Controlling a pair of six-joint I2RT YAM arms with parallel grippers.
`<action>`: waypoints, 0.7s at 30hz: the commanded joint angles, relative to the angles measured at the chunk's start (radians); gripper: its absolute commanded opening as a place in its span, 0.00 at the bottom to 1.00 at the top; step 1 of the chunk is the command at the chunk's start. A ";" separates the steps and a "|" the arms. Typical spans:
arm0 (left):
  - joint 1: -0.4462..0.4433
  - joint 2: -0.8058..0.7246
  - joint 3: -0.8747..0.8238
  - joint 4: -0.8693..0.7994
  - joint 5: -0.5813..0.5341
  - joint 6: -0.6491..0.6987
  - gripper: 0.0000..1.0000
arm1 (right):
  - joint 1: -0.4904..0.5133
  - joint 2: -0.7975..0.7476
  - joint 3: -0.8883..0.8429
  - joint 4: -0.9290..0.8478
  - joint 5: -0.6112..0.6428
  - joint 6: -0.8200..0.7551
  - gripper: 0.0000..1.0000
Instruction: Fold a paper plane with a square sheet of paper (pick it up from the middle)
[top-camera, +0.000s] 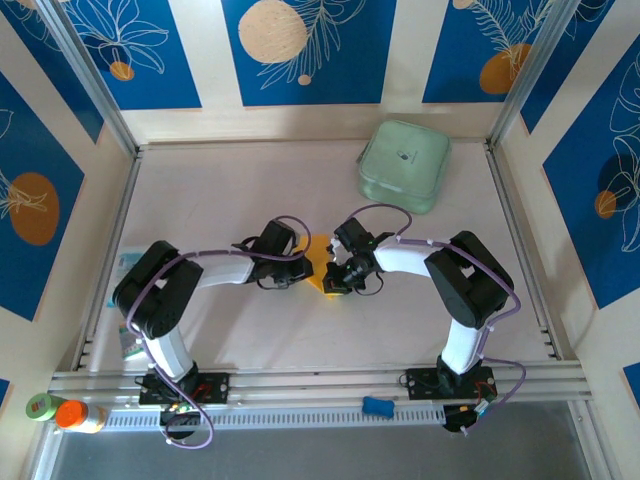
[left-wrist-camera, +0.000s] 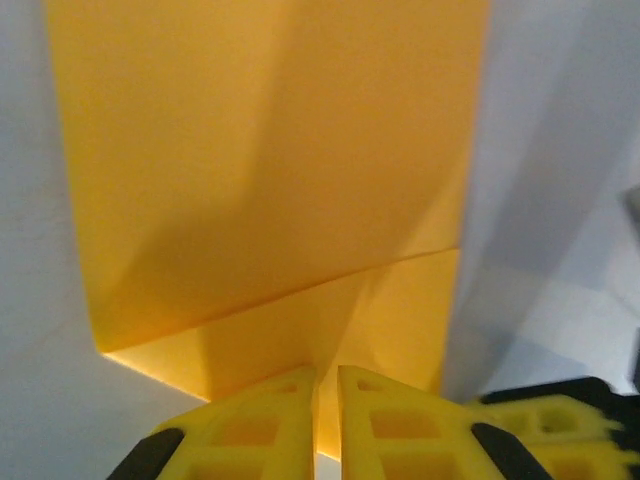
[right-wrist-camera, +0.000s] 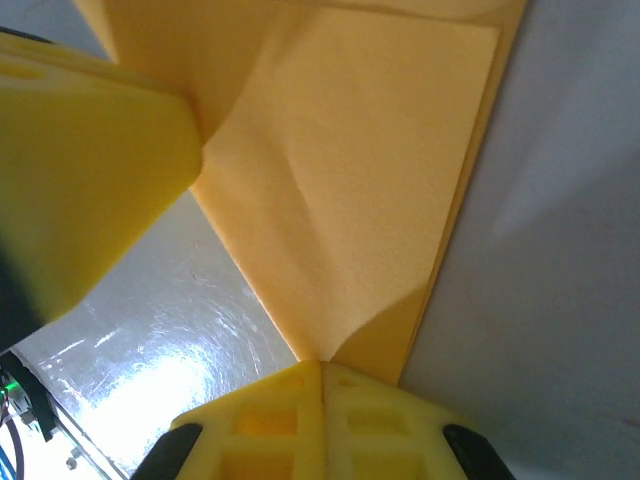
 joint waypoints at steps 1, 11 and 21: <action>0.000 0.021 0.035 -0.073 -0.045 0.013 0.13 | 0.006 0.051 -0.048 -0.094 0.052 0.008 0.01; 0.001 0.052 0.031 -0.114 -0.065 -0.013 0.10 | 0.010 -0.049 0.041 0.043 -0.046 0.033 0.01; 0.001 0.060 0.038 -0.126 -0.059 -0.027 0.10 | 0.019 0.028 0.071 0.049 -0.034 0.073 0.00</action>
